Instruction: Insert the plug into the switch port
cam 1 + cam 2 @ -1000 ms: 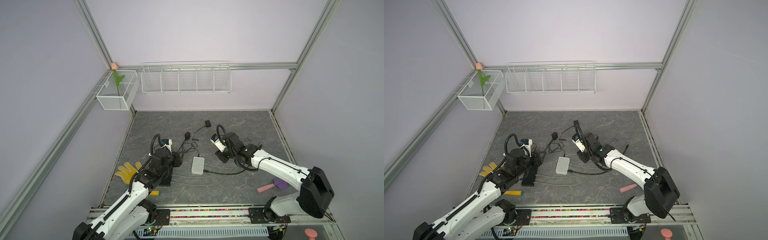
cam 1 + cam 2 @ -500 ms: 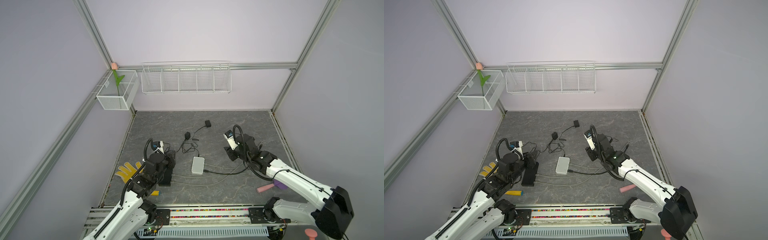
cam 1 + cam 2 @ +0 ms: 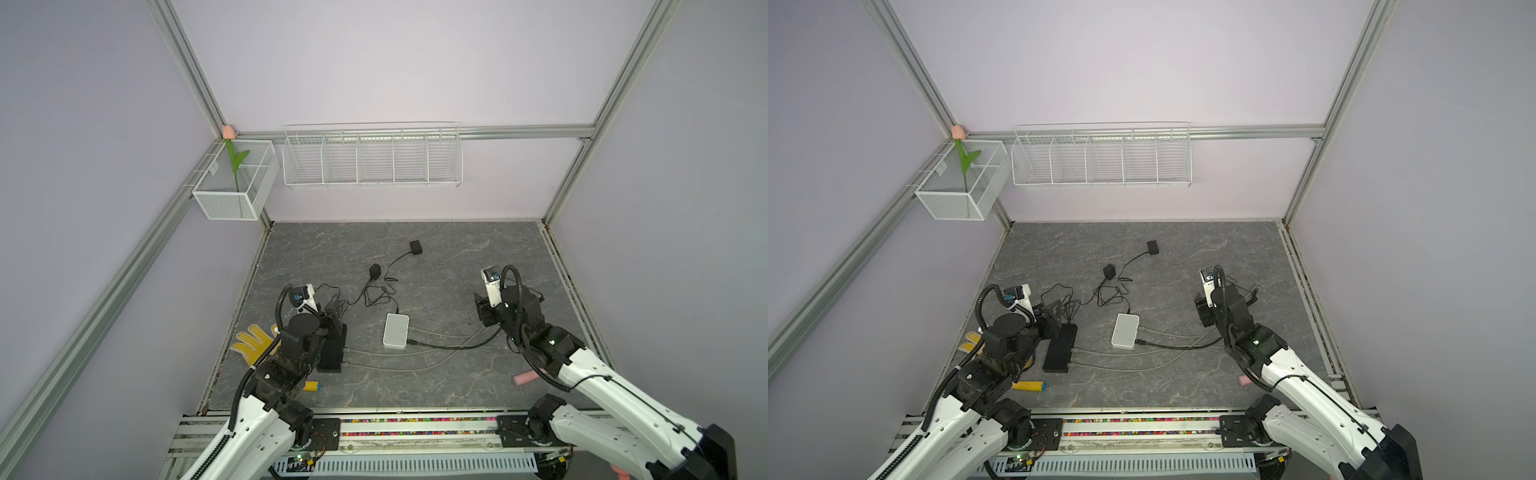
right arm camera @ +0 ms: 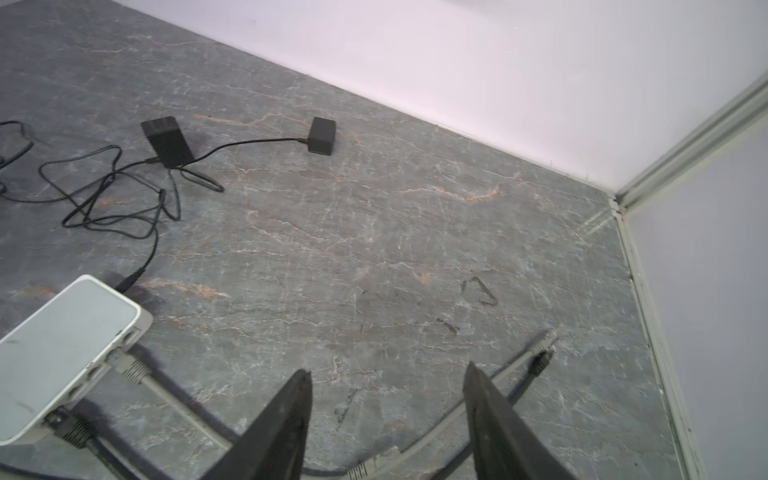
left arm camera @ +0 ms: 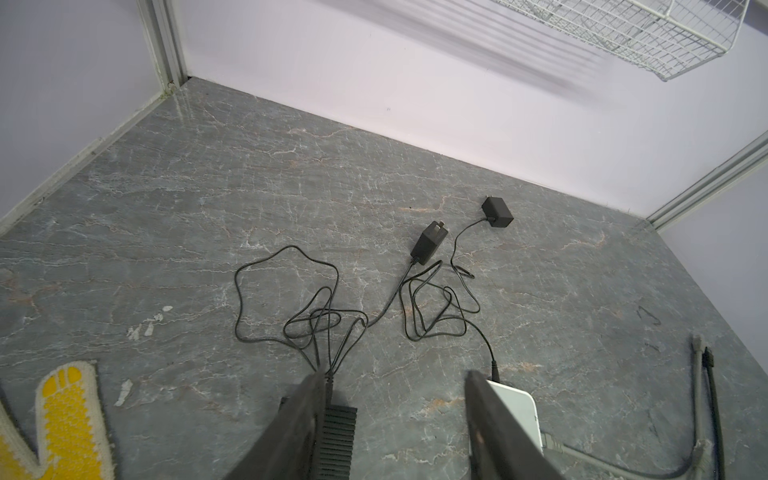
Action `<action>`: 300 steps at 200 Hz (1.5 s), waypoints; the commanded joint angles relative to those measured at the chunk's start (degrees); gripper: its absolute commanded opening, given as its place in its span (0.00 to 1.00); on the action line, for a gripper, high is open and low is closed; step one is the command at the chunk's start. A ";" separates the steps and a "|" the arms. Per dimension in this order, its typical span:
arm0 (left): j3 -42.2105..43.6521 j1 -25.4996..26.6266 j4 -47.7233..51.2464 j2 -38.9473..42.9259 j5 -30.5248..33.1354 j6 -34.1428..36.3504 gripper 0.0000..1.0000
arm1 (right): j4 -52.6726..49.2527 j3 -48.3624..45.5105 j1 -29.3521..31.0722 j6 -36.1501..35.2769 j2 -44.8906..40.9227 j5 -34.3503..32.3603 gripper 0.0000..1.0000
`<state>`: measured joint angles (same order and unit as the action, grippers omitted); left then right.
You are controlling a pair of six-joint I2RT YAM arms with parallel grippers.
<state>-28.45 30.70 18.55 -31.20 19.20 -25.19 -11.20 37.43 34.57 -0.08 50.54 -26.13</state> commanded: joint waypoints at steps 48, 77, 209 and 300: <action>3.85 -0.37 3.13 6.53 8.71 2.78 0.54 | 0.74 -8.49 -1.50 4.85 -10.21 -14.83 0.62; 5.14 -0.35 2.77 8.64 11.44 2.86 0.54 | -0.51 -10.99 -1.70 6.32 -14.06 -18.63 0.62; 9.02 -0.36 -3.02 8.72 21.21 6.36 0.56 | -5.69 -18.88 -2.06 11.71 -26.46 -28.61 0.64; 8.50 -0.33 -6.48 4.81 28.26 11.80 0.57 | -7.90 -18.63 -2.05 13.31 -24.51 -30.77 0.76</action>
<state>-19.90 30.70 13.41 -25.96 43.88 -15.75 -18.65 19.16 32.71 12.01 24.88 -55.31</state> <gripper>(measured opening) 0.564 0.730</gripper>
